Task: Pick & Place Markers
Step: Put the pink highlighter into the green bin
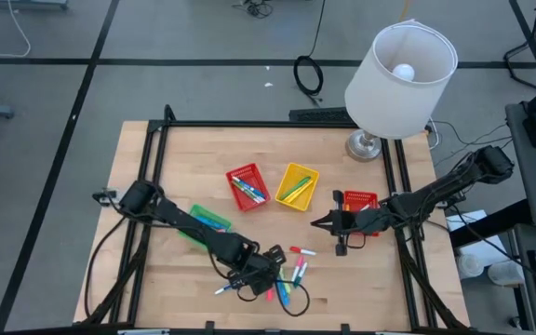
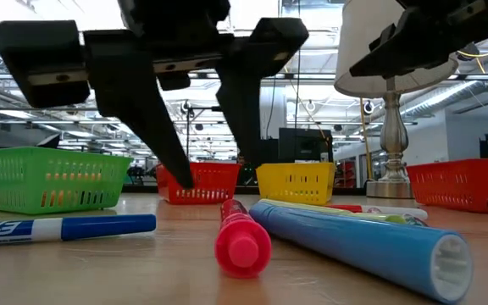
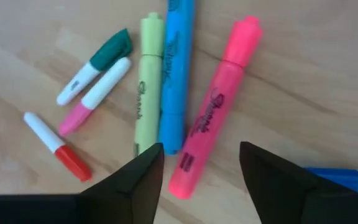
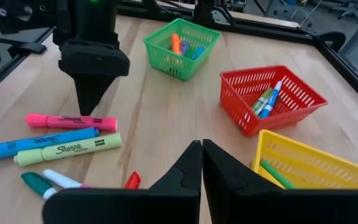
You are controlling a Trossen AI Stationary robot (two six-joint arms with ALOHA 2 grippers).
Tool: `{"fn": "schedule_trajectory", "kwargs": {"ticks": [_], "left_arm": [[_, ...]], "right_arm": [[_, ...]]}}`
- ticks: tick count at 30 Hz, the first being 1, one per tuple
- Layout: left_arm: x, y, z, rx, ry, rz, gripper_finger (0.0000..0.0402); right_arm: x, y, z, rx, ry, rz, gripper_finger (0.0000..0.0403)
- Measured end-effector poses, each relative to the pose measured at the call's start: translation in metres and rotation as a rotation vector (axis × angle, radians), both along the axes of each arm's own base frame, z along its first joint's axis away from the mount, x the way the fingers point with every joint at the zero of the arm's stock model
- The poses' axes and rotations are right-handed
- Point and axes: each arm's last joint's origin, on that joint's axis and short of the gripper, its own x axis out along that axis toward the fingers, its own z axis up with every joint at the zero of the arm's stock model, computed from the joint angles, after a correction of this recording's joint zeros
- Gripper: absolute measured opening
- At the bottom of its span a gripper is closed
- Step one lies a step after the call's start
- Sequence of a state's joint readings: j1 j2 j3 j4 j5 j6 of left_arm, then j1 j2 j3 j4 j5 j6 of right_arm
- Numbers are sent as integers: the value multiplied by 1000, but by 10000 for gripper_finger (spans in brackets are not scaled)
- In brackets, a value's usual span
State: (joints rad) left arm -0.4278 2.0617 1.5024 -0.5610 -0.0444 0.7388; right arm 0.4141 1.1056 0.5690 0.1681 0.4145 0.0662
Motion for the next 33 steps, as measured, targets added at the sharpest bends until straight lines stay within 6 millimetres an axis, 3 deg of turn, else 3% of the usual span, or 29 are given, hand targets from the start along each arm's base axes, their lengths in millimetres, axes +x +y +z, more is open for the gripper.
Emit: {"fn": "schedule_trajectory", "kwargs": {"ticks": [9,33], "left_arm": [[7,3,-17,-24,21,-39,180],[7,22,-26,-149,137,33,99]], "right_arm": [[0,0,0,0,1,0,0],[0,0,0,0,1,1,0]]}}
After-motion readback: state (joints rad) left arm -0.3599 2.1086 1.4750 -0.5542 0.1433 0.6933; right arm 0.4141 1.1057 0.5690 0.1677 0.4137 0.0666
